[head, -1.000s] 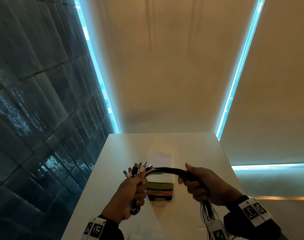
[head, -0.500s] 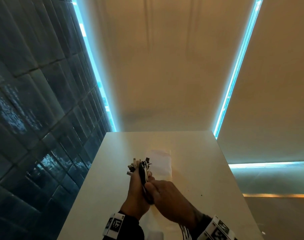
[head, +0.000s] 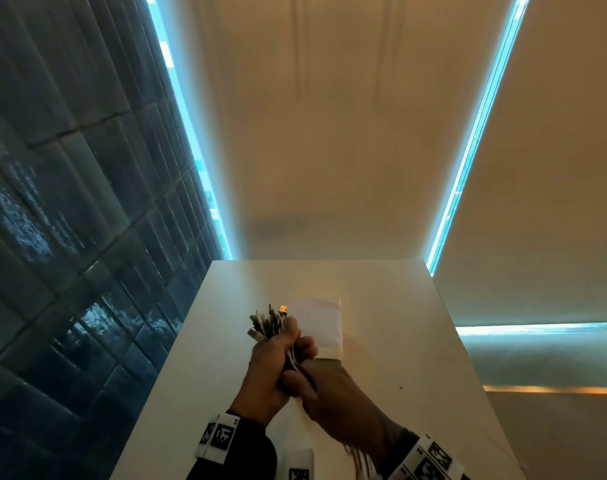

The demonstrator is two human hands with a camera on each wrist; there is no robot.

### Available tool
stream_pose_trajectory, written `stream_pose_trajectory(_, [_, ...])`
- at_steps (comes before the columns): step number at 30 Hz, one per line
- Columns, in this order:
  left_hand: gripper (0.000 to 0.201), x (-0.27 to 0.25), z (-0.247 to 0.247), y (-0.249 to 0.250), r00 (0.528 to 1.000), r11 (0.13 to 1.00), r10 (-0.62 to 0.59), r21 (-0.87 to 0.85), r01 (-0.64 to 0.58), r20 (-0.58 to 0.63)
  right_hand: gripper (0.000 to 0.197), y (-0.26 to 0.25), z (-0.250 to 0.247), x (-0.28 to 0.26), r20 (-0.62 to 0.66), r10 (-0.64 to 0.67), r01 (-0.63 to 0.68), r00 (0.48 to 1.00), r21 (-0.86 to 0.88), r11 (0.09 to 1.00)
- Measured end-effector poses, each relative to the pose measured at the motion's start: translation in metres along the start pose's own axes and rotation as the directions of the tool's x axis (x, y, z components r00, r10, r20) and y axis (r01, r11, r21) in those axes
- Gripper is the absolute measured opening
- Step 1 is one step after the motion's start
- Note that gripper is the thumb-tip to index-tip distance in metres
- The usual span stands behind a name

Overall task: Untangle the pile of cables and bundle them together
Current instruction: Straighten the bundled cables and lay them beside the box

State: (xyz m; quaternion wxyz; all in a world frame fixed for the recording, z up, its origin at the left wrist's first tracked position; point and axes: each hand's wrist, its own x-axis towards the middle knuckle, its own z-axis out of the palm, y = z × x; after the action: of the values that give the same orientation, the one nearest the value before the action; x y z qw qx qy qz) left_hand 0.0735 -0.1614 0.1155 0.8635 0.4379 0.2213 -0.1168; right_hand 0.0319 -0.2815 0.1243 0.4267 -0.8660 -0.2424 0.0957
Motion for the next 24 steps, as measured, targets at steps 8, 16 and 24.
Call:
stream_pose_trajectory(8, [0.033, -0.01, 0.011, 0.006, 0.996, 0.994, 0.039, -0.107, -0.03, 0.08, 0.044, 0.015, -0.012, -0.023, 0.123, 0.079, -0.137, 0.989, 0.594, 0.793])
stream_pose_trajectory(16, [0.032, -0.015, 0.01, 0.039, 0.971, 0.982, 0.168, -0.118, -0.15, 0.17, 0.042, 0.081, 0.005, -0.066, 0.289, 0.274, -0.375, 0.917, 0.395, 0.839])
stream_pose_trajectory(24, [0.043, -0.019, 0.007, 0.04, 0.963, 0.988, 0.147, 0.014, -0.154, 0.224, 0.08, 0.174, -0.056, -0.097, 0.359, 0.405, -0.42, 0.841, -0.042, 0.907])
